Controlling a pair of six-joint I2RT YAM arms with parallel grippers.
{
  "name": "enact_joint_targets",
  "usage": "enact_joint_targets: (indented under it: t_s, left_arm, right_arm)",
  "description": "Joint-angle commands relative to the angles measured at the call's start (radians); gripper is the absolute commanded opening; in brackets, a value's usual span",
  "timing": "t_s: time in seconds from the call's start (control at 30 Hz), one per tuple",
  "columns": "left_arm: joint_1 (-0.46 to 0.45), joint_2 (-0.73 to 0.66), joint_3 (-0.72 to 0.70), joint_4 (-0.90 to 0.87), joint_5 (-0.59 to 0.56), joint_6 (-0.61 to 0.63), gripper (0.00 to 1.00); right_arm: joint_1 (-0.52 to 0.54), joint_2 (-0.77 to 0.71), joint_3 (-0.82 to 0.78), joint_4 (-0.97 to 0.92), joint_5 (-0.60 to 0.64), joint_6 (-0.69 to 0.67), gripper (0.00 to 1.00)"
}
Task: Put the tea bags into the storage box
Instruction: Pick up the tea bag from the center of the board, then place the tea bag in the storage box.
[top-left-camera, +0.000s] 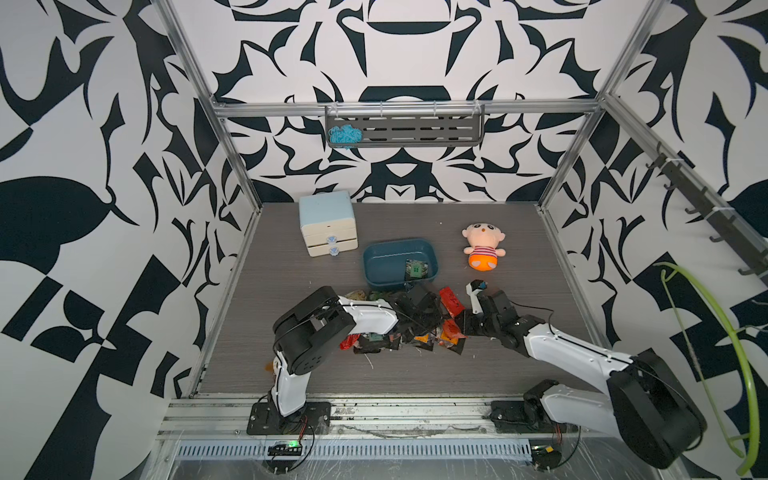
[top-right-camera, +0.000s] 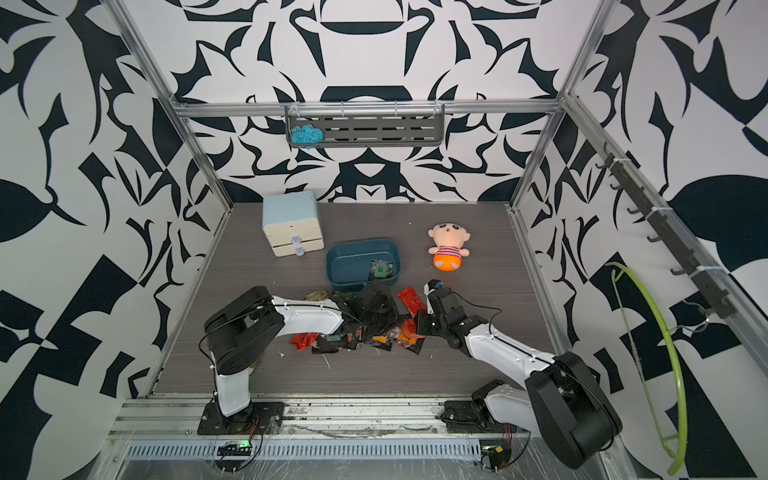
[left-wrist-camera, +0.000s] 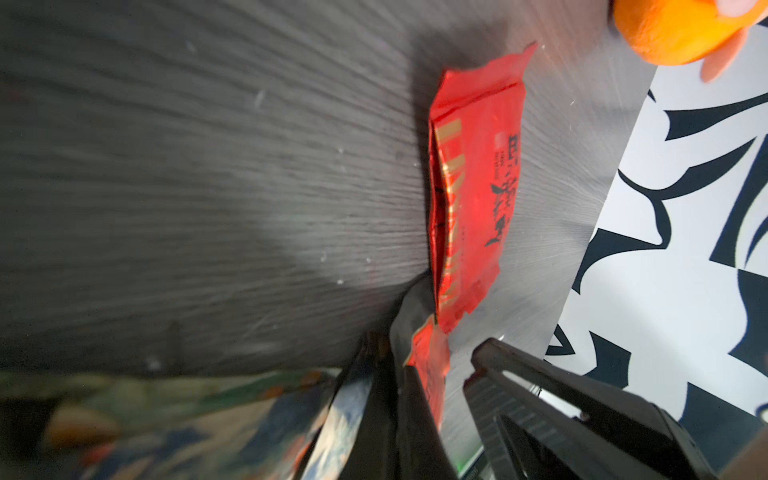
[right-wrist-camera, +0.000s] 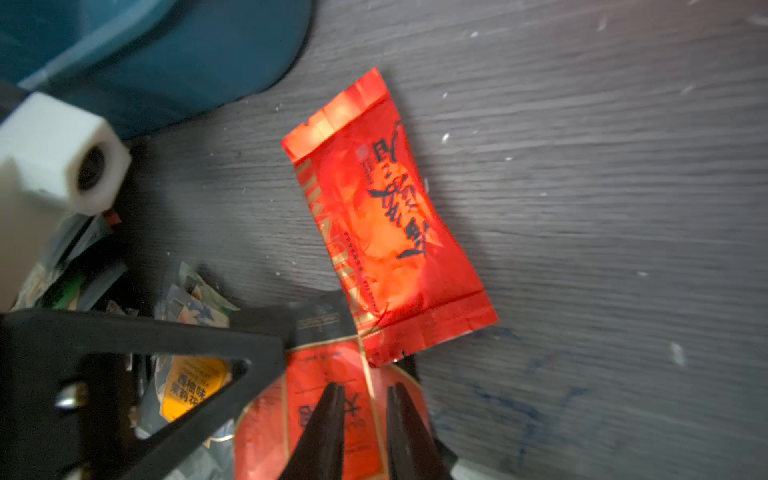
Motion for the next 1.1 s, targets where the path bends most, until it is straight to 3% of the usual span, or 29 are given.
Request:
enact_joint_targets:
  t_s: [0.0,0.27,0.53,0.7,0.87,1.07]
  left_arm:
    - [0.028,-0.090,-0.032,-0.071,-0.021,0.064,0.00]
    - [0.063,-0.289,-0.038,-0.269,-0.052,0.214,0.00]
    - [0.078,-0.512,-0.010,-0.503,-0.382,0.395,0.00]
    - [0.127,-0.560,0.020,-0.504,-0.464,0.471,0.00]
    - [0.216,-0.470,0.101,-0.463,-0.376,0.515,0.00]
    - [0.285,-0.291,0.228,-0.424,-0.229,0.476,0.00]
  right_arm:
    - [0.005,-0.057,-0.014,0.006,0.069,0.006,0.25]
    - [0.006,-0.132,-0.035,-0.012,0.119,0.012,0.26]
    - [0.005,-0.188,-0.049,-0.034,0.170,0.024,0.26]
    - [0.005,-0.203,-0.055,-0.035,0.164,0.023,0.26]
    - [0.006,-0.200,-0.052,-0.040,0.153,0.021,0.26]
    - [0.003,-0.191,-0.053,-0.035,0.159,0.029,0.25]
